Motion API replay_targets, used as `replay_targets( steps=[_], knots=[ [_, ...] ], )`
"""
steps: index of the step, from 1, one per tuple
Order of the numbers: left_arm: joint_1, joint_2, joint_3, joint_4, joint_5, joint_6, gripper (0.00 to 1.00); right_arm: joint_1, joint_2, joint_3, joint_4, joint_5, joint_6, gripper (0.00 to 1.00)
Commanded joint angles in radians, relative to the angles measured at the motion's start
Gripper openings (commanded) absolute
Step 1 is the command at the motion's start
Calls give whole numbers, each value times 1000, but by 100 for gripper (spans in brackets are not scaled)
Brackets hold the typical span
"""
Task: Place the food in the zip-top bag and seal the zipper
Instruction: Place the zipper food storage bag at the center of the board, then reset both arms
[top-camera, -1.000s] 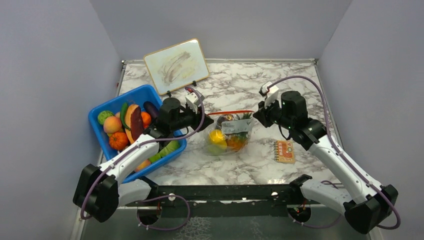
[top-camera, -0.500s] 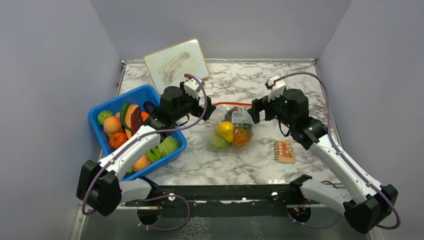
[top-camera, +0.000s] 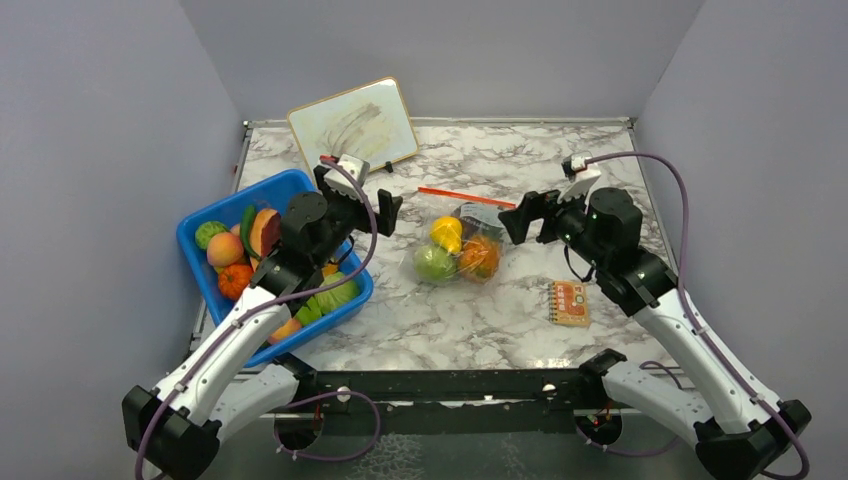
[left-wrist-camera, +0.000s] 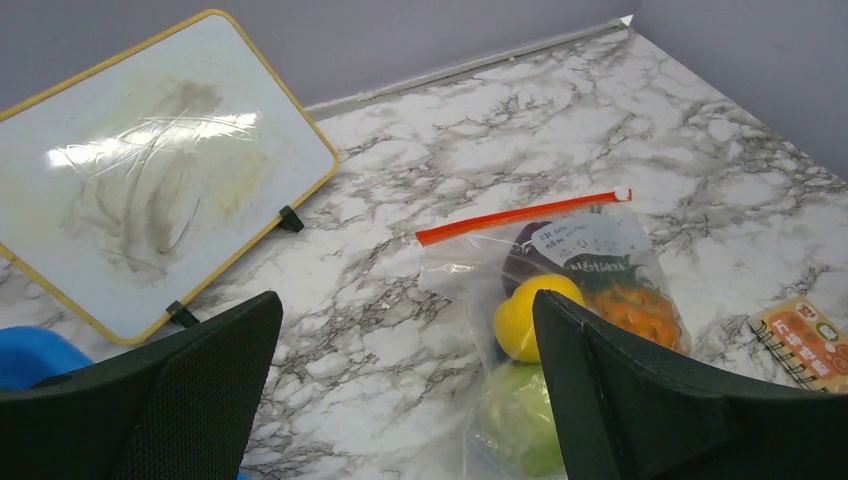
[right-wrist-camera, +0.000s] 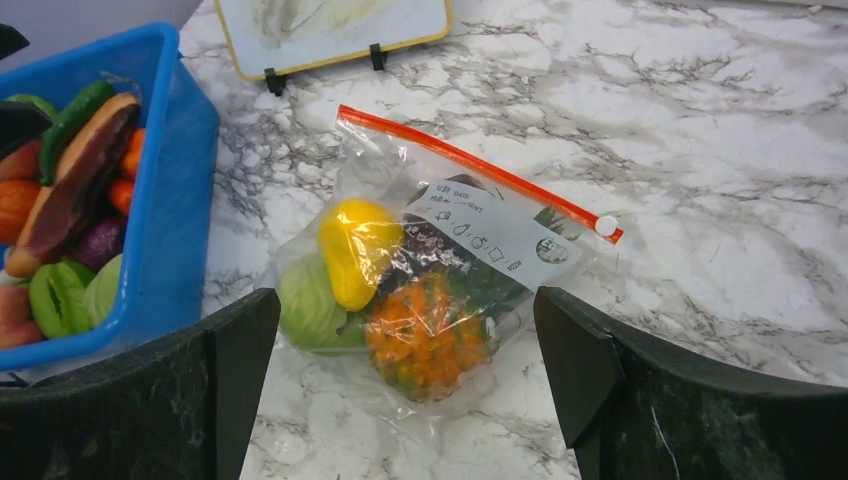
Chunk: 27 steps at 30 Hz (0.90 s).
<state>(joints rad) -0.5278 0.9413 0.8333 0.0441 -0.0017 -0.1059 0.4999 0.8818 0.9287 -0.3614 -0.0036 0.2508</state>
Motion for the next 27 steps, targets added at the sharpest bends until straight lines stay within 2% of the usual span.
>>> replay_targets(
  steps=[1,4,6,12,18,27],
  knots=[
    [-2,-25,38,-91,-126,-24,99,-2,-58,37,-31,23,124,100],
    [-2,-47,62,-128,-198,-148,99,-3,-95,18,-29,17,137,100],
    [-2,-69,64,-137,-181,-185,99,-3,-113,8,-30,15,138,100],
    [-1,-143,31,-122,-62,-188,99,-2,-157,-1,-61,26,162,100],
    [-3,-224,-28,-72,-22,-226,99,-2,-215,-29,-58,34,168,100],
    [-1,-238,-46,-65,6,-241,99,-3,-234,-34,-63,44,189,100]
  ],
)
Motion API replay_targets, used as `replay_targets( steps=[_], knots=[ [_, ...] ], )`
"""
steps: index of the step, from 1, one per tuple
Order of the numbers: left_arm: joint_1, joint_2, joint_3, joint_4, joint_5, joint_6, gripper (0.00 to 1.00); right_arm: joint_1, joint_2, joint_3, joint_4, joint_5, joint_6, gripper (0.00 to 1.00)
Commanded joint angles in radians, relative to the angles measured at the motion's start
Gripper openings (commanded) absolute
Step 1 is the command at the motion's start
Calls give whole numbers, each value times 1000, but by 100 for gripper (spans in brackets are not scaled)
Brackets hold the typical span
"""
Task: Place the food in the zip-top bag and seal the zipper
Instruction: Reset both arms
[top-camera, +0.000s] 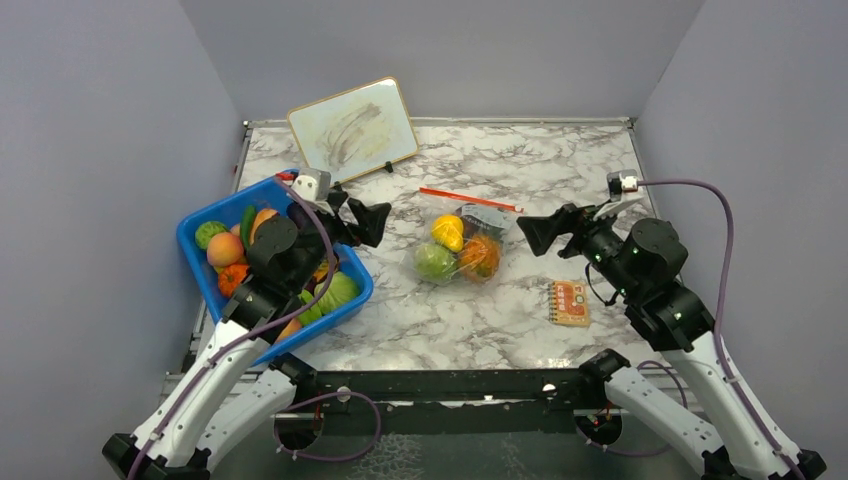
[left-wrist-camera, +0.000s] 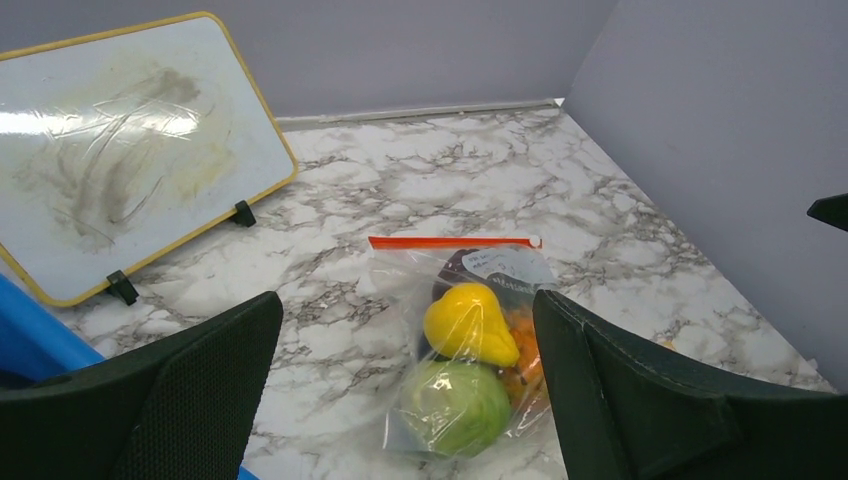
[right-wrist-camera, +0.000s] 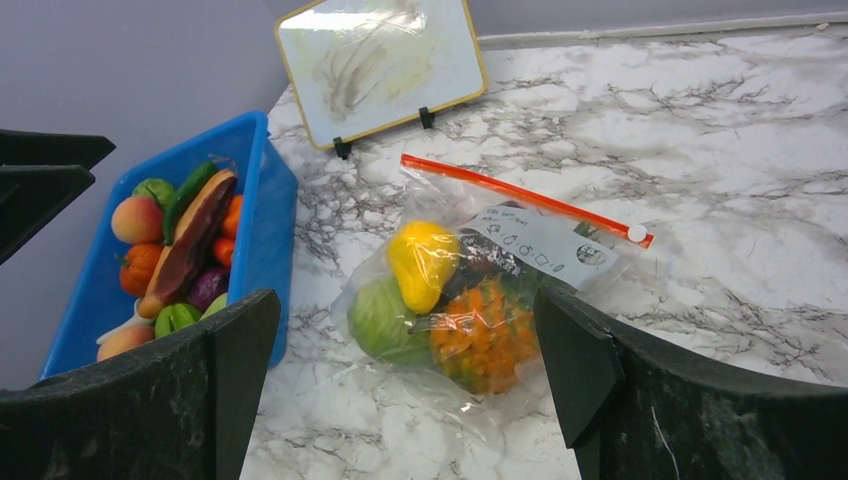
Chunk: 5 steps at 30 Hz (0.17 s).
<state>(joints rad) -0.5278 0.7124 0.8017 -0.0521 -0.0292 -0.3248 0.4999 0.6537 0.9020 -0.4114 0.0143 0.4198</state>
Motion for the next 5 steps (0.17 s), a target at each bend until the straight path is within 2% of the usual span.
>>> replay_targets(
  steps=[1,5],
  knots=[
    [-1,-8,-15,30,36,-22,99,-2,-6,-8,-16,27,21,100],
    [-1,-7,-15,14,29,-20,99,-3,-13,-15,-16,34,22,100]
  ],
)
